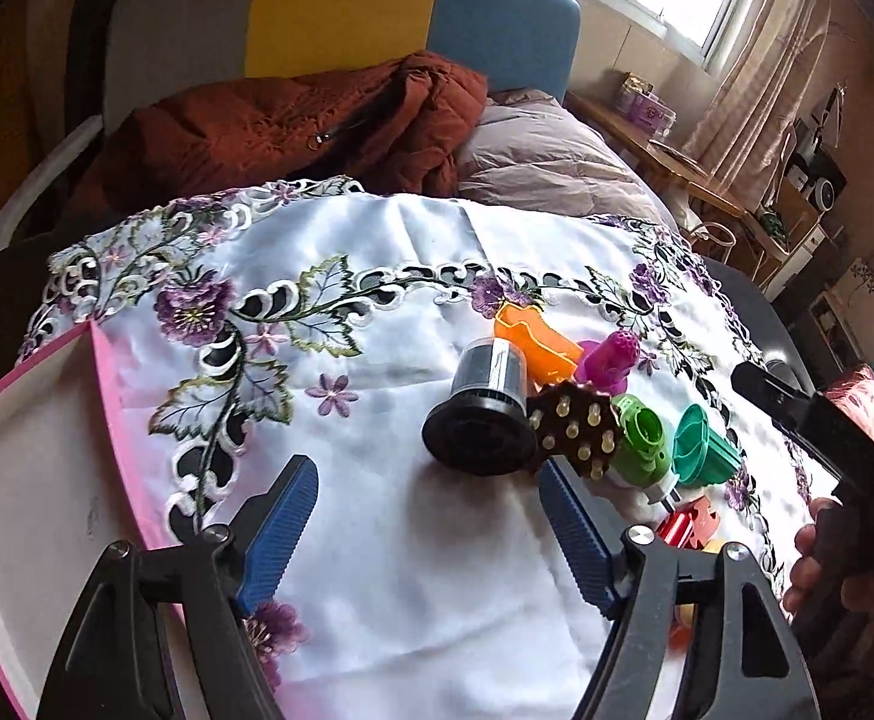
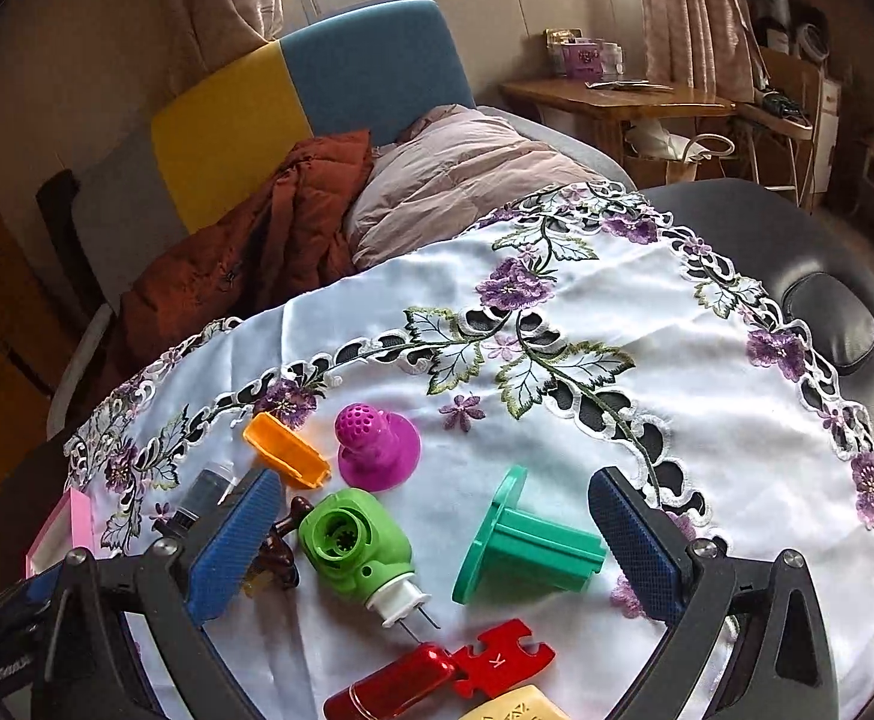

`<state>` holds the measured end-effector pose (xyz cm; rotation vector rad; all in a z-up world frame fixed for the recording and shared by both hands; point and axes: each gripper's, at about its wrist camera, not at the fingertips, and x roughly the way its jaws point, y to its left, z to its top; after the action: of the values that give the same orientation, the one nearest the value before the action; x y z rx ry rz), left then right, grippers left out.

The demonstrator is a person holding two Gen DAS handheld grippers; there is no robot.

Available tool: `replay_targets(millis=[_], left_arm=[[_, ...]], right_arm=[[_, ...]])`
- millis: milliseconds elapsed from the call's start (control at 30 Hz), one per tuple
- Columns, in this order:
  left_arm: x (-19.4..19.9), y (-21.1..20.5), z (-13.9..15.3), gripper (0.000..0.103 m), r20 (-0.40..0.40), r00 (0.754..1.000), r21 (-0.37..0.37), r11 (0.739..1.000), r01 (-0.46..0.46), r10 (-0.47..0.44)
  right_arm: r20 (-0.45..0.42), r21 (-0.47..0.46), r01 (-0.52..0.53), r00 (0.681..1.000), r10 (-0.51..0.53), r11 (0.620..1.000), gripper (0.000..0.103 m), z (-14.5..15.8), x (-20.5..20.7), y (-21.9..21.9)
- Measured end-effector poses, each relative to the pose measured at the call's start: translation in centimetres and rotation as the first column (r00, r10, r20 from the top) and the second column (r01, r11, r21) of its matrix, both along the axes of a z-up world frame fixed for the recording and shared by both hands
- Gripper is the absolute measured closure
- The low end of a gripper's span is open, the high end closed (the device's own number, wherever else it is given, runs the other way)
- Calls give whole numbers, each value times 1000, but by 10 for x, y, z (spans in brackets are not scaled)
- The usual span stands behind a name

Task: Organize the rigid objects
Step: 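Move the left tool to the black lidded container and grasp it, then grasp the teal spool-shaped piece with the right tool while the left tool lifts the black container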

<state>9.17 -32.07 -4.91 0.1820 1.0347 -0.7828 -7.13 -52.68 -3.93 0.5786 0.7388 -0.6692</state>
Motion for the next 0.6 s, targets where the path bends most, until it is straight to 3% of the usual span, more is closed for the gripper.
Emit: replay_targets(millis=[133, 333, 433, 500, 533, 600], left_arm=[[18, -26, -9, 27, -47, 999, 9, 1000, 12, -11], [41, -61, -29, 40, -118, 992, 48, 998, 42, -36], [45, -78, -41, 41, -171, 982, 75, 993, 95, -81], [47, -85, -52, 47, -167, 983, 111, 989, 99, -80], [49, -86, -59, 57, -192, 978, 121, 987, 105, -80], [46, -80, -60, 59, -166, 982, 104, 989, 109, -91]], right_arm=[[11, -10, 1, 1000, -1, 1000, 0, 3, -1, 0], [22, -9, 7, 1000, -7, 1000, 0, 5, -2, -2], [20, -5, 8, 1000, -8, 1000, 0, 4, -2, -3], [19, -5, 8, 1000, -8, 1000, 0, 4, -1, -4], [17, -8, 9, 1000, -9, 1000, 0, 3, -1, -4], [15, -14, 20, 1000, -20, 1000, 0, 4, -3, -5]])
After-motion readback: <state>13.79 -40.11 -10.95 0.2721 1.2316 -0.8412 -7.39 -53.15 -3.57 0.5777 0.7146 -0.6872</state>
